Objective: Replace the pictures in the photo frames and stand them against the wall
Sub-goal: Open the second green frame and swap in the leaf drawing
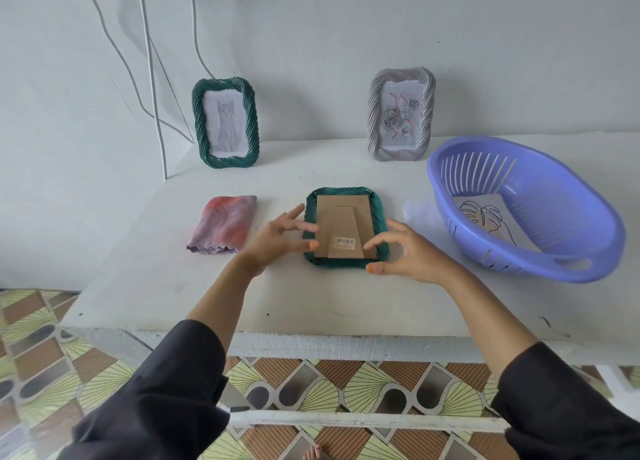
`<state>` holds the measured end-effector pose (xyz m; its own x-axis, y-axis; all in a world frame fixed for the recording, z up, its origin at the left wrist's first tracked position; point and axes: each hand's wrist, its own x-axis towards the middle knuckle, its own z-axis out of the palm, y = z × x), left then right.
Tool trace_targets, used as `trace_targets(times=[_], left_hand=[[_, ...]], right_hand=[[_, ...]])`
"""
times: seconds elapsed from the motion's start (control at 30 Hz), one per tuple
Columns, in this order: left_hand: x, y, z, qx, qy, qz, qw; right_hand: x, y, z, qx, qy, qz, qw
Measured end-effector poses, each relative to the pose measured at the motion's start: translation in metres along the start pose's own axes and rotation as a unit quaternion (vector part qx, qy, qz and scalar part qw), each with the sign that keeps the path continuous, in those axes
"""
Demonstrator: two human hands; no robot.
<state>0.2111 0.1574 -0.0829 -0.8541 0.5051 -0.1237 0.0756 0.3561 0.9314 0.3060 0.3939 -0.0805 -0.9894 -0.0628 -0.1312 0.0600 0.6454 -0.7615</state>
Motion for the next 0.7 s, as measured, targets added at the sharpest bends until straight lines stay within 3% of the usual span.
trace_targets(times=[0.07, 0.27, 0.47, 0.7], left_hand=[[0.005, 0.001, 0.000, -0.070, 0.062, -0.001, 0.996], [0.037, -0.002, 0.013, 0.032, 0.200, -0.076, 0.976], [0.049, 0.000, 0.023, 0.111, 0.228, -0.107, 0.961], [0.052, -0.002, 0.025, 0.092, 0.248, -0.116, 0.957]], right_hand=[[0.006, 0.001, -0.008, 0.009, 0.027, 0.002, 1.000], [0.046, 0.007, -0.002, -0.035, 0.192, 0.025, 0.981], [0.052, 0.019, 0.018, -0.086, 0.233, 0.016, 0.969], [0.051, 0.022, 0.017, -0.093, 0.241, 0.010, 0.966]])
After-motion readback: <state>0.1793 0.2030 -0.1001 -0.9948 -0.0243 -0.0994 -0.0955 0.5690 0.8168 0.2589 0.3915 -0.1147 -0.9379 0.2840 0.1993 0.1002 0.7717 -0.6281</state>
